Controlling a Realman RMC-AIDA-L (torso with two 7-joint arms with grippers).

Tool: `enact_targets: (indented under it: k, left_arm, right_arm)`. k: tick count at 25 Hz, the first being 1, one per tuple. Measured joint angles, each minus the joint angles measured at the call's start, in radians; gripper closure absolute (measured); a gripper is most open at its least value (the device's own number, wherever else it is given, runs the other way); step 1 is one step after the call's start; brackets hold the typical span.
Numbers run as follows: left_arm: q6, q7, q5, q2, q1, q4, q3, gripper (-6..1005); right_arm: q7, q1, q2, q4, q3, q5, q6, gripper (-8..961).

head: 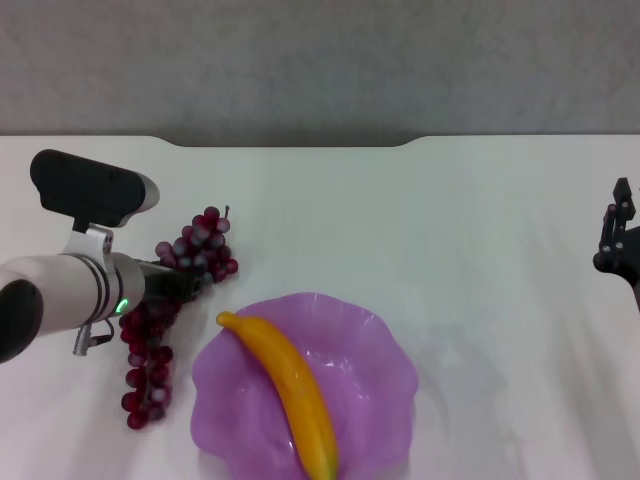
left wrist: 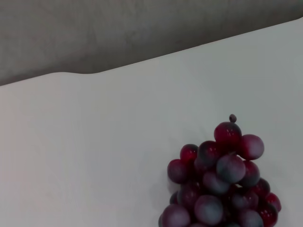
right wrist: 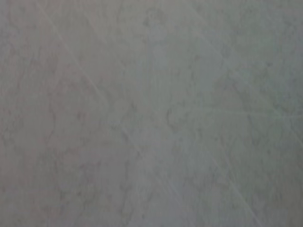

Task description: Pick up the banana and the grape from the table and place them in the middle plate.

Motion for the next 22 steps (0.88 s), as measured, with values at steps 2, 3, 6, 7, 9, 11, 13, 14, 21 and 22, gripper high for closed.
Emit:
enact_targets:
  k: [2, 3, 6, 7, 9, 11, 13, 14, 21, 22]
  left_arm:
    - [-0.003, -0.001, 0.000, 0.001, -0.001, 0.000, 0.000, 462]
    - [-0.005, -0.001, 0.000, 0.002, -0.002, 0.000, -0.002, 466]
    - [-0.010, 0.000, 0.001, 0.003, -0.004, 0.000, -0.011, 484]
    - [-0.010, 0.002, 0.001, 0.003, -0.005, 0.000, -0.013, 494]
    - [-0.010, 0.003, 0.001, 0.004, -0.006, -0.001, -0.017, 514]
    - [-0.010, 0.003, 0.005, 0.006, -0.008, -0.003, -0.027, 531]
    - [-0.010, 0.004, 0.014, 0.006, -0.008, -0.004, -0.037, 546]
    - [-0.010, 0.004, 0.024, 0.006, -0.008, -0.004, -0.041, 553]
    - [-0.010, 0.005, 0.027, 0.005, -0.009, -0.001, -0.042, 614]
    - [-0.010, 0.005, 0.027, 0.005, -0.009, -0.001, -0.042, 630]
  right_arm:
    - [0.000, 0.000, 0.000, 0.000, 0.000, 0.000, 0.000, 745]
    - [0.000, 0.000, 0.000, -0.001, 0.000, 0.000, 0.000, 745]
    - [0.000, 0.001, 0.001, -0.004, 0.000, 0.000, 0.000, 745]
    - [0.000, 0.001, 0.001, -0.004, 0.000, 0.001, 0.000, 745]
    - [0.000, 0.002, 0.001, -0.004, 0.000, 0.002, 0.000, 745]
    - [0.000, 0.003, 0.001, -0.004, -0.001, 0.003, 0.000, 745]
    - [0.000, 0.003, 0.001, -0.004, -0.001, 0.002, 0.000, 746]
    - [0.000, 0.003, 0.001, -0.005, -0.001, 0.001, 0.000, 746]
    - [0.000, 0.004, 0.001, -0.005, -0.002, 0.001, 0.000, 746]
    - [0.000, 0.005, 0.001, -0.005, -0.002, 0.001, 0.000, 746]
